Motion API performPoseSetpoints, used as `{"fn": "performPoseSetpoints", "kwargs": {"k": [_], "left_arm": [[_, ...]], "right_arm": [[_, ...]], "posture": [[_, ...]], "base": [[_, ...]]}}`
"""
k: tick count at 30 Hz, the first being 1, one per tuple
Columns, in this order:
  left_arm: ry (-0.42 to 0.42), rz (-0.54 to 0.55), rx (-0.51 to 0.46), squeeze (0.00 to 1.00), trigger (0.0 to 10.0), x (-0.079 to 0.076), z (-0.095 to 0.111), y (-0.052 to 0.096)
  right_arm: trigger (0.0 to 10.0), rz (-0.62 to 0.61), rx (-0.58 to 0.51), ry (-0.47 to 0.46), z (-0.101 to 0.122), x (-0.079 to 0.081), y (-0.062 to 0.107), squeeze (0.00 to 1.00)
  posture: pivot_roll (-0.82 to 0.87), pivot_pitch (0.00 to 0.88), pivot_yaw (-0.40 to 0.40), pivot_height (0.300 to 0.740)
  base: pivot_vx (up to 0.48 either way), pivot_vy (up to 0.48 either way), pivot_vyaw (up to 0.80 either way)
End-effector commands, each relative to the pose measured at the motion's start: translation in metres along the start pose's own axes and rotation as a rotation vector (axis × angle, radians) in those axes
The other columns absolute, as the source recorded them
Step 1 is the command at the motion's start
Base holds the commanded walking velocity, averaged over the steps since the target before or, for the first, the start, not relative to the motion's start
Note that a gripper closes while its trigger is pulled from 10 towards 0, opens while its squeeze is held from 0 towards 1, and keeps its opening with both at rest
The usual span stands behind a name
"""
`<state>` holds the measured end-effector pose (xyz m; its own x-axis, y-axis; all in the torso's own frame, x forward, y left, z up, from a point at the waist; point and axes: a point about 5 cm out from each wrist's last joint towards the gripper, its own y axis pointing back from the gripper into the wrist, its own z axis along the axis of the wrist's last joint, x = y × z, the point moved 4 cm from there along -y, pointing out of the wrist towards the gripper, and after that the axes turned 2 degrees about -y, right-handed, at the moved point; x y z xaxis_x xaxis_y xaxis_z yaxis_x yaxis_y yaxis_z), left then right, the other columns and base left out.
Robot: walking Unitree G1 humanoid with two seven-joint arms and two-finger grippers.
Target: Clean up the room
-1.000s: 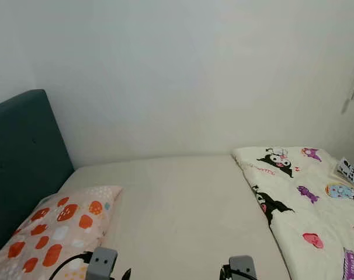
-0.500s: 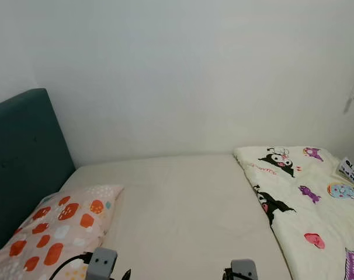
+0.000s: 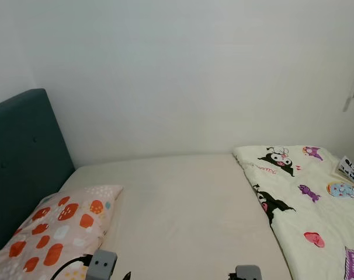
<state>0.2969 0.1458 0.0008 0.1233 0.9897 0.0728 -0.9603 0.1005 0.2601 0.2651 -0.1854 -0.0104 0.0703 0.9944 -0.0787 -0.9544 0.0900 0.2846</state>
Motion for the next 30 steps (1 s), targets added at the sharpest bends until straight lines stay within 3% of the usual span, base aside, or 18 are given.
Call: {"fn": "performPoseSetpoints", "kwargs": {"k": [1,4,13,24,30], "left_arm": [[-0.011,0.051,0.034,0.00,10.0,0.011,-0.012,0.006],[0.008,0.132,0.007,0.00,10.0,0.022,-0.008,0.007],[-0.009,0.135,0.022,0.00,10.0,0.024,-0.012,0.011],[-0.025,0.071,-0.008,0.00,10.0,0.014,-0.006,0.009],[-0.033,0.017,0.010,0.00,10.0,0.006,-0.009,0.009]], "right_arm": [[10.0,0.024,0.012,0.008,-0.006,0.007,0.003,0.00],[10.0,0.044,-0.012,0.043,0.001,0.009,-0.001,0.00],[10.0,0.092,-0.001,0.029,0.003,0.017,-0.009,0.00],[10.0,0.100,0.006,0.079,0.001,0.020,-0.011,0.00],[10.0,0.070,0.032,0.037,-0.004,0.016,-0.010,0.00]], "posture": [[-0.04,0.077,0.014,0.740],[-0.03,0.065,-0.002,0.740],[-0.02,0.053,-0.007,0.740],[-0.01,0.047,-0.014,0.740],[-0.01,0.053,-0.005,0.740]], "base": [[0.000,0.000,0.00],[0.000,0.000,0.00],[0.000,0.000,0.00],[0.000,0.000,0.00],[0.000,0.000,0.00]]}}
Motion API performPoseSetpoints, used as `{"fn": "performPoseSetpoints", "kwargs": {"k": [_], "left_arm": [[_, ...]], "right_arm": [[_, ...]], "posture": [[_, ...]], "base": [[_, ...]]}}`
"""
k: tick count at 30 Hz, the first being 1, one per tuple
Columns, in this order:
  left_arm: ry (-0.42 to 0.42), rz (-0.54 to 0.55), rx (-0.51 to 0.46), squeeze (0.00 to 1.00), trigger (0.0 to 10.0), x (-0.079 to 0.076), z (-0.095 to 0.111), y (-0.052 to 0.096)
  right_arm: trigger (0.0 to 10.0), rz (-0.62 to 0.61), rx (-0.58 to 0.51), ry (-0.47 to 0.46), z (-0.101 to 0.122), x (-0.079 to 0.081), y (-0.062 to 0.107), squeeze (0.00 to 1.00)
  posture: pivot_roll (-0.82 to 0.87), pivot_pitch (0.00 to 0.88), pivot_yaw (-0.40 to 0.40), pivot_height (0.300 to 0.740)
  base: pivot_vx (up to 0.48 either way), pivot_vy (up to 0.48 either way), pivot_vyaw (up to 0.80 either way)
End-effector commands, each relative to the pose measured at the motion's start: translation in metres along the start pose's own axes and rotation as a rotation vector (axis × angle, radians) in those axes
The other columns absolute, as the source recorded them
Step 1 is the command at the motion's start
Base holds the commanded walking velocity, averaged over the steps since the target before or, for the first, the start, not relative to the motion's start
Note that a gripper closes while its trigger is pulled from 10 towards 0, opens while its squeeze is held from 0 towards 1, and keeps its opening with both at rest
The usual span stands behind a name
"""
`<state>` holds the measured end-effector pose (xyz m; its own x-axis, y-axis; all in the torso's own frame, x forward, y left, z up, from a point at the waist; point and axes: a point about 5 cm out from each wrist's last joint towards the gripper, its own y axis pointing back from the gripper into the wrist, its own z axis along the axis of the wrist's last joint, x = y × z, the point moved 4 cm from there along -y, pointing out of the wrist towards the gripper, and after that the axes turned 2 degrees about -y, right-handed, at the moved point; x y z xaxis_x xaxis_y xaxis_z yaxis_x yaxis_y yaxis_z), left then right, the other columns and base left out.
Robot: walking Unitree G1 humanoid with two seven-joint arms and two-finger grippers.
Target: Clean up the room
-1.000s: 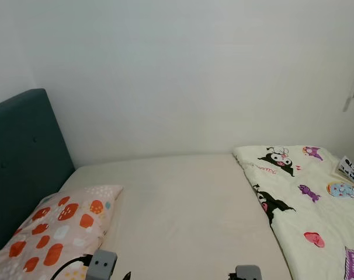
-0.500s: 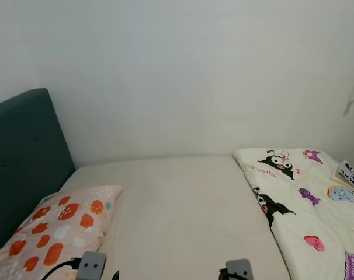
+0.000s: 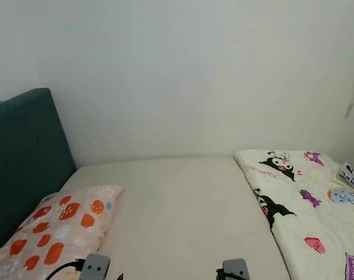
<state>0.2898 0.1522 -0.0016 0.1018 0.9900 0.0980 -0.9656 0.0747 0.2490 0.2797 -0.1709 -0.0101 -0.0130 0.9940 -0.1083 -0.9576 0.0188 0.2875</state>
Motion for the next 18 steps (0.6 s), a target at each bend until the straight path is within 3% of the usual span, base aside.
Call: {"fn": "performPoseSetpoints", "kwargs": {"k": [1,18], "left_arm": [[-0.019,-0.019,0.017,0.00,10.0,-0.0004,-0.0038,0.0021],[-0.012,-0.055,-0.007,0.00,10.0,-0.0062,0.0047,-0.0031]], "right_arm": [[10.0,0.000,0.037,-0.013,-0.0094,0.0012,0.0023,0.00],[10.0,-0.002,0.025,-0.027,-0.0049,0.0010,-0.0016,0.00]], "posture": [[-0.01,0.055,-0.004,0.740],[-0.03,0.069,0.003,0.740]], "base": [[0.000,0.000,0.00],[0.000,0.000,0.00]]}}
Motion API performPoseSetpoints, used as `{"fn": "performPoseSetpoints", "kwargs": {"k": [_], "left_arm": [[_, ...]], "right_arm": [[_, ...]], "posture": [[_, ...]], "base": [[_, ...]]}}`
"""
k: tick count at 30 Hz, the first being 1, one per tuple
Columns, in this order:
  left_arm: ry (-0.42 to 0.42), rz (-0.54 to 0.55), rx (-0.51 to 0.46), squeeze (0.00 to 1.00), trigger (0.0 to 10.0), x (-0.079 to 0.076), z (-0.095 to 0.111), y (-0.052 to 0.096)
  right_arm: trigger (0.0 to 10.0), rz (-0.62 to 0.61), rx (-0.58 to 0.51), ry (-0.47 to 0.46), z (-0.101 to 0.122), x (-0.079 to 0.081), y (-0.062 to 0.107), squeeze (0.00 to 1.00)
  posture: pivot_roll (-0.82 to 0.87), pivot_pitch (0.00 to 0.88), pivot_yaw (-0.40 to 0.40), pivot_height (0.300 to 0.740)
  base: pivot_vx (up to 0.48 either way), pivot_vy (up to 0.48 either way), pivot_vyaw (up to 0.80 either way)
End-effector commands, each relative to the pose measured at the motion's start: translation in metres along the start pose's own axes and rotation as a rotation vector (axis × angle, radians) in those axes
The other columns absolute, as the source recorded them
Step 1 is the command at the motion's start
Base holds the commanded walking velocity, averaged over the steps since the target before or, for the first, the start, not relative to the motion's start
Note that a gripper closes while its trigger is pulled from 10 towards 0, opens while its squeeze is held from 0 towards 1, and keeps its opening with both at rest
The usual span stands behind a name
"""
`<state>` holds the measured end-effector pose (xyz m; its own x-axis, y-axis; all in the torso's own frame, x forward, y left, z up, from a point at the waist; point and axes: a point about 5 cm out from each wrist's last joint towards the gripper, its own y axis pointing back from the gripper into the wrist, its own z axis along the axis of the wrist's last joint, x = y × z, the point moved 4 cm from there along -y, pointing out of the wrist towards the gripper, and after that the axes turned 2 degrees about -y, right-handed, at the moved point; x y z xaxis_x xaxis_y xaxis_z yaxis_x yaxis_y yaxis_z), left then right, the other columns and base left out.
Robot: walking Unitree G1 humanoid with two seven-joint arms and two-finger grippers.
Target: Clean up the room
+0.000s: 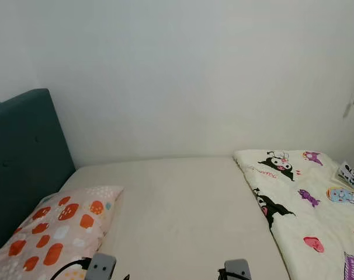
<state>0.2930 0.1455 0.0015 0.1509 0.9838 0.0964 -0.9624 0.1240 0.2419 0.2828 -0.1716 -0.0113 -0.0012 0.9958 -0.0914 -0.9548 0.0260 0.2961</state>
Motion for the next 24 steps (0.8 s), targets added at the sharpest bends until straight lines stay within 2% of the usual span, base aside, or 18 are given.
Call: {"fn": "performPoseSetpoints", "kwargs": {"k": [1,13,24], "left_arm": [[-0.001,-0.006,0.005,0.00,10.0,-0.0001,0.0002,-0.0002],[-0.002,-0.020,0.009,0.00,10.0,-0.0025,0.0012,-0.0023],[0.008,-0.022,0.010,0.00,10.0,-0.0042,0.0017,-0.0021]], "right_arm": [[10.0,0.004,0.015,-0.007,-0.0046,0.0015,0.0017,0.00],[10.0,-0.009,0.015,-0.048,-0.0042,0.0004,0.0032,0.00],[10.0,0.005,0.015,-0.039,-0.0035,0.0006,0.0033,0.00]], "posture": [[-0.03,0.069,0.003,0.740],[-0.03,0.086,0.006,0.740],[-0.03,0.093,0.002,0.740]], "base": [[0.000,0.000,0.00],[0.000,0.000,0.00],[0.000,0.000,0.00]]}}
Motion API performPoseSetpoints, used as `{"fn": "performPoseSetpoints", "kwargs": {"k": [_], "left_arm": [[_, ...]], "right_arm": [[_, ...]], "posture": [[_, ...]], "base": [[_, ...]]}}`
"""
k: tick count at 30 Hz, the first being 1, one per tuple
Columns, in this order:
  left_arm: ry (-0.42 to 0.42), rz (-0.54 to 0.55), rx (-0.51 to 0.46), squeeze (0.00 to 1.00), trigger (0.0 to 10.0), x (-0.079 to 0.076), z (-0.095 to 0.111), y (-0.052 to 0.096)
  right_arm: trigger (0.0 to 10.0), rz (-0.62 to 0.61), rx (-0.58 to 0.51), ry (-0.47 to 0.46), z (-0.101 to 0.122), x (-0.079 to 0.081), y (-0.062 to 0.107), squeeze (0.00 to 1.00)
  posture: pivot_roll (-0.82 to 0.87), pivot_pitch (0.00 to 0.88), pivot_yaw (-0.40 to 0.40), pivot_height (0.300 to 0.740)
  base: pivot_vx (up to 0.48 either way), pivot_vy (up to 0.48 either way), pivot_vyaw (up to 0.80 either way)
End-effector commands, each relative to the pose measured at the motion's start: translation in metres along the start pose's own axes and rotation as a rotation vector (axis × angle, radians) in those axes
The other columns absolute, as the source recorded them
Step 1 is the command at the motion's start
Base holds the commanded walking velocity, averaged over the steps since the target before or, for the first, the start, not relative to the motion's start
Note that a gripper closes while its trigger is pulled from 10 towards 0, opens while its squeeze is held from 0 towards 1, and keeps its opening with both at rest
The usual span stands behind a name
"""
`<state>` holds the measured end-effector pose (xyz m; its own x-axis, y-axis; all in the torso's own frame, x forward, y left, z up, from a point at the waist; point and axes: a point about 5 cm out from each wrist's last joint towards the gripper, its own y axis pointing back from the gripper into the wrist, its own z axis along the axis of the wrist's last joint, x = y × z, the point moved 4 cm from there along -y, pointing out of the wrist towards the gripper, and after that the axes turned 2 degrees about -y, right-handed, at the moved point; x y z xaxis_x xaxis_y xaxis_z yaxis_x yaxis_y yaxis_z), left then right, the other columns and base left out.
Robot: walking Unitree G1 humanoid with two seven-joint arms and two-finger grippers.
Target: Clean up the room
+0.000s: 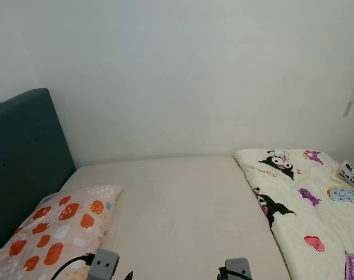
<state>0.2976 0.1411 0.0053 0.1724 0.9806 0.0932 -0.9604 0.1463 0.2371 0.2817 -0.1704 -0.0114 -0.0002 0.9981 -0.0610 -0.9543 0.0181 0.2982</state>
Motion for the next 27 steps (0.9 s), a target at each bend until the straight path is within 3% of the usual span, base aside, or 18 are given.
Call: {"fn": "performPoseSetpoints", "kwargs": {"k": [1,27], "left_arm": [[0.011,0.000,0.018,0.00,10.0,-0.0011,-0.0036,0.0020],[0.026,-0.004,0.017,0.00,10.0,-0.0016,0.0012,-0.0037]], "right_arm": [[10.0,-0.003,0.013,-0.012,-0.0030,-0.0005,0.0022,0.00],[10.0,0.012,0.023,-0.026,-0.0020,0.0027,-0.0002,0.00]], "posture": [[-0.03,0.093,0.002,0.740],[-0.03,0.094,0.004,0.740]], "base": [[0.000,0.000,0.00],[0.000,0.000,0.00]]}}
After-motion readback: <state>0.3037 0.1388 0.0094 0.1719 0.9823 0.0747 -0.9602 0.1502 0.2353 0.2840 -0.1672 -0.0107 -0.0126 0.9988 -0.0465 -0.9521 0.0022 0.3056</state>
